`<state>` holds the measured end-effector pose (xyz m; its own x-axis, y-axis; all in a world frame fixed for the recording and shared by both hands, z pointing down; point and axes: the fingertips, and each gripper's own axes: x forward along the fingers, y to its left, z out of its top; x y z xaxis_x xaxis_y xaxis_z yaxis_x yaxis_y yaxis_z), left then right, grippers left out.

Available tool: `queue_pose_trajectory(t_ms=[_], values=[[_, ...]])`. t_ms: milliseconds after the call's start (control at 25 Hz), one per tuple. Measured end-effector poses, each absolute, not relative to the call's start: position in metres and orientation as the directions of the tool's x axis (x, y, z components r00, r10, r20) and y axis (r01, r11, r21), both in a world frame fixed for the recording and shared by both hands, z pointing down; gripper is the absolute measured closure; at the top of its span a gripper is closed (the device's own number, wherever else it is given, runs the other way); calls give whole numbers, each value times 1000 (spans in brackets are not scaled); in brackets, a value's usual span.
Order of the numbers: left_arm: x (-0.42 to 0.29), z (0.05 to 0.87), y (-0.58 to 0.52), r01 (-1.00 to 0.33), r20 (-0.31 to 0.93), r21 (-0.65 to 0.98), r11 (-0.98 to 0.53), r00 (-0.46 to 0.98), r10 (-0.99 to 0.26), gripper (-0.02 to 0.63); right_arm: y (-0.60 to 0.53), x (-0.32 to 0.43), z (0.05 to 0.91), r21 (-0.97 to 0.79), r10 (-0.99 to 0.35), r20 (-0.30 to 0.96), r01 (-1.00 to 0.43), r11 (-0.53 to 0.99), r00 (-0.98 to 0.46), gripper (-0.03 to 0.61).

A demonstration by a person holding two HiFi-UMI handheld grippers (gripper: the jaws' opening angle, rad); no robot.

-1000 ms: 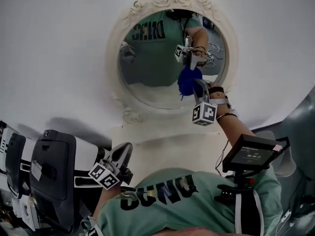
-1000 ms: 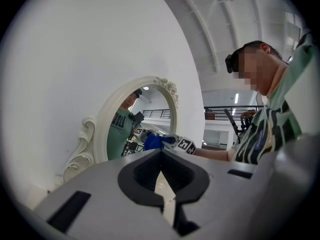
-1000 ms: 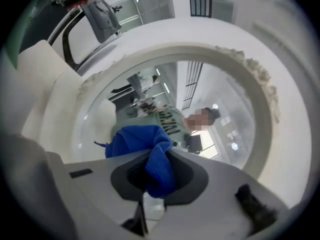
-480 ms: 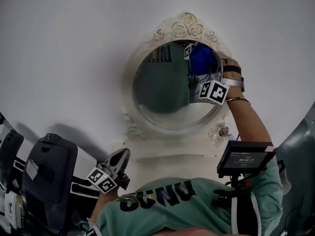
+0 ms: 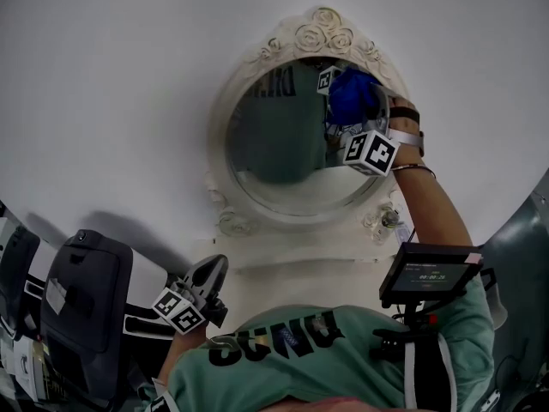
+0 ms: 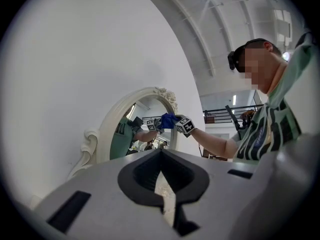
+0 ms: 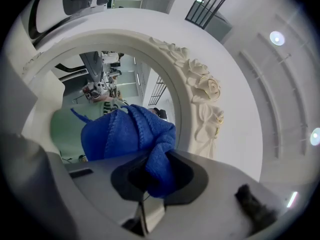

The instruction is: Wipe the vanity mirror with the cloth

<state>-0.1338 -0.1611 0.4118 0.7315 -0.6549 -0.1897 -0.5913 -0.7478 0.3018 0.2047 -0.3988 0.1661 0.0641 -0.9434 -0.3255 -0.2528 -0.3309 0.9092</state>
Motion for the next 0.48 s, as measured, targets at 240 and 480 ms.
queue_pose_trajectory(t_ms=[240,480], values=[[-118,427,-169,-576,-138,332,-747,754,-643,604,-403,218,254,943,-971,-232,-231,-239,55,531],[-97,454,-175,-557,-66,388,-735,778,-625,604,-406,224,403,972,-998,-10,-233,-24,60,531]])
